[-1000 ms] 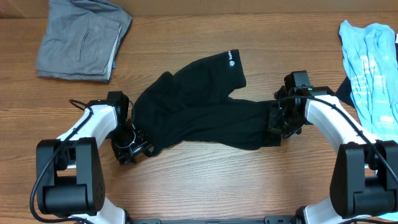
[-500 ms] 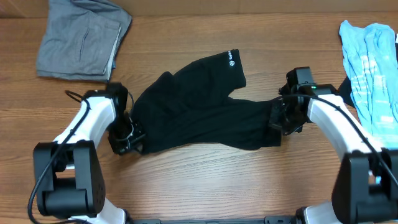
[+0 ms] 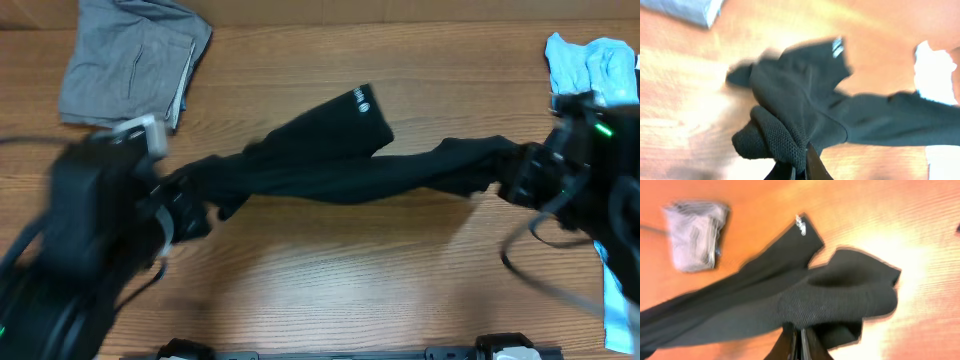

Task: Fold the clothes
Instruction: 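Lift the black t-shirt high with both grippers and shake it out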

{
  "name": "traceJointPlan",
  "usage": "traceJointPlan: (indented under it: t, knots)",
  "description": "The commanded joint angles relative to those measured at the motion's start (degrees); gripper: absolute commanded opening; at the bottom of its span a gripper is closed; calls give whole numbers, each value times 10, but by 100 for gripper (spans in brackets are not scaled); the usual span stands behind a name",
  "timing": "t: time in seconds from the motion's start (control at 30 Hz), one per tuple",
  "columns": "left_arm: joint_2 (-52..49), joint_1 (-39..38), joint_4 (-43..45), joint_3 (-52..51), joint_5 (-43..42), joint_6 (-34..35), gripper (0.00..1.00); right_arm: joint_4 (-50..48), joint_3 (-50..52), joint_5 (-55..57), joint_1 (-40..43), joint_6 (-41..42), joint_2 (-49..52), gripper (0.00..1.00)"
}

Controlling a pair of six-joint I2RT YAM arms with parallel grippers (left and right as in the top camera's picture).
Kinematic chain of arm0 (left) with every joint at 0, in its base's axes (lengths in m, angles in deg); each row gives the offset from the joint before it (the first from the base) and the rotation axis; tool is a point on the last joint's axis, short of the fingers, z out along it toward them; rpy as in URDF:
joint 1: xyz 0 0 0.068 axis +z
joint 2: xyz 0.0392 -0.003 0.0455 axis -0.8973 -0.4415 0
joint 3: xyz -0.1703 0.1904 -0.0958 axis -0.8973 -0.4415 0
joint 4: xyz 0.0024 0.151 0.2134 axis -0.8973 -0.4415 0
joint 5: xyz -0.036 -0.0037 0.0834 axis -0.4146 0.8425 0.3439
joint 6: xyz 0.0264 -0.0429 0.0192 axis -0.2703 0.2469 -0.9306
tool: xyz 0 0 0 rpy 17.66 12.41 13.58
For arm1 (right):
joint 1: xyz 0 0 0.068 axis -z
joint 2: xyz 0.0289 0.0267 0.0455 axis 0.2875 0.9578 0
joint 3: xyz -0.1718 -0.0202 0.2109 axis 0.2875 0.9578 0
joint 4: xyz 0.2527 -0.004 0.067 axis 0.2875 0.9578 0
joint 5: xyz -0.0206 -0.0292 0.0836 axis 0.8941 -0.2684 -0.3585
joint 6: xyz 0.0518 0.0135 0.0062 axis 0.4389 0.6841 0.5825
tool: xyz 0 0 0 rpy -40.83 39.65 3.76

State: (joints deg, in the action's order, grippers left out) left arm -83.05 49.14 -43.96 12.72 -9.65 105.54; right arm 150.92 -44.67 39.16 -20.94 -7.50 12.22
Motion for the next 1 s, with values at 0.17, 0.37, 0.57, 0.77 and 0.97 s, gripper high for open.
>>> traceJointPlan:
  t: [0.17,0.37,0.57,0.77,0.97]
  knots:
    - [47,-23,-10,169,167,28,4,47,-235,2,-2,5,-8,4]
    - [-55,-23,53,168,185,21,4,1,-237,77,-2,32,64,4]
    - [-250,-22,168,170,185,-35,4,-74,-237,77,-2,27,213,4]
    - [-355,-22,243,257,185,-95,4,-161,-270,76,36,12,273,4]
    - [-341,-26,138,515,174,-110,4,-31,-478,35,143,-8,267,4]
